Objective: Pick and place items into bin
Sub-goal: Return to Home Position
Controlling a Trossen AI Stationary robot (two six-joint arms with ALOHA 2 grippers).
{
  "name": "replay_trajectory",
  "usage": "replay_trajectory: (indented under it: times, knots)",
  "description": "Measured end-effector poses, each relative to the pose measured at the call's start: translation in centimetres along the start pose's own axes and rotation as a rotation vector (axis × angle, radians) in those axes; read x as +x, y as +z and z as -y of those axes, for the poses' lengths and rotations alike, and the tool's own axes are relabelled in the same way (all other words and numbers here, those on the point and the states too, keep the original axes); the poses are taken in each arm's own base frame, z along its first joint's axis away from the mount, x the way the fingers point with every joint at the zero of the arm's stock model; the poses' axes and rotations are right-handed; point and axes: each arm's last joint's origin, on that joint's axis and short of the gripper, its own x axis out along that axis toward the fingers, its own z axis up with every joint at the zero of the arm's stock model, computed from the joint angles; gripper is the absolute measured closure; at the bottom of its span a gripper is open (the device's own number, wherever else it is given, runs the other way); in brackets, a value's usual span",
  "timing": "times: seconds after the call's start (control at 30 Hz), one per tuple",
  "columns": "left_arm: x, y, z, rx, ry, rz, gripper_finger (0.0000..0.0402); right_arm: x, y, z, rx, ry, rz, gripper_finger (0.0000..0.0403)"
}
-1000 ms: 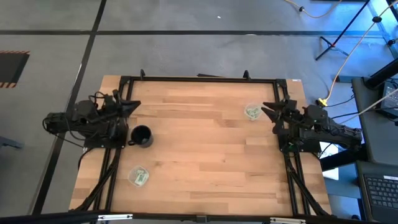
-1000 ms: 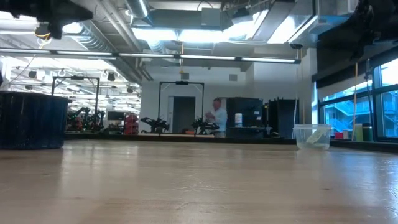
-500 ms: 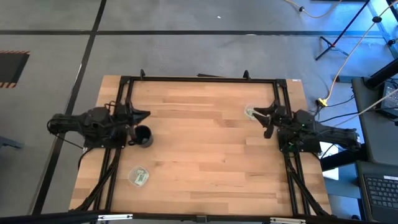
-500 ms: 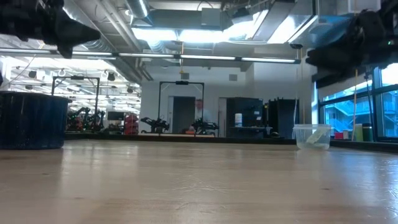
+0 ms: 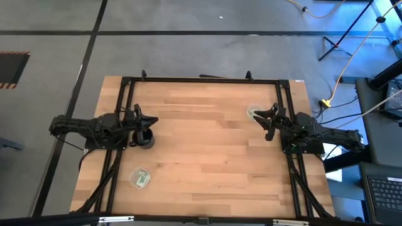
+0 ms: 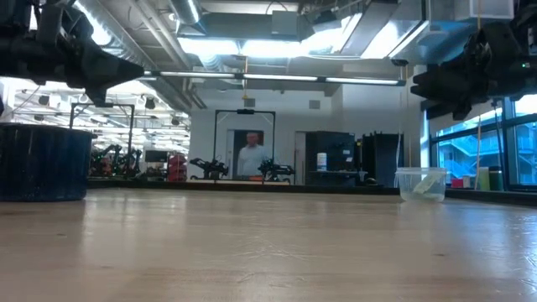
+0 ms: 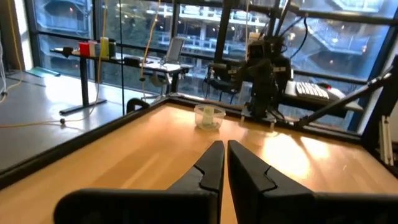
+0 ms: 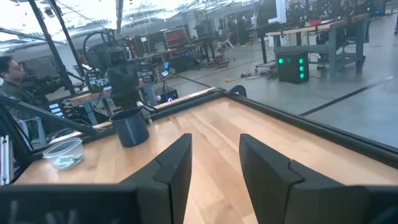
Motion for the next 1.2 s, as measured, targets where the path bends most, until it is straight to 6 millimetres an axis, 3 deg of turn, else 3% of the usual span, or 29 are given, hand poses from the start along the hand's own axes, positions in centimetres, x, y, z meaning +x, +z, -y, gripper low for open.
replay_trajectory:
  times: [0.7,1.2]
  knots:
    - [0.08,-0.15,0.03,0.002,-0.015,0.018,0.0386,0.00,-0.01,-0.01,-0.159,0.002,-0.002,0.0265]
    - [0.08,-0.15,0.04,0.002,-0.015,0.018,0.0386,0.00,-0.01,0.00,-0.159,0.002,-0.002,0.0265]
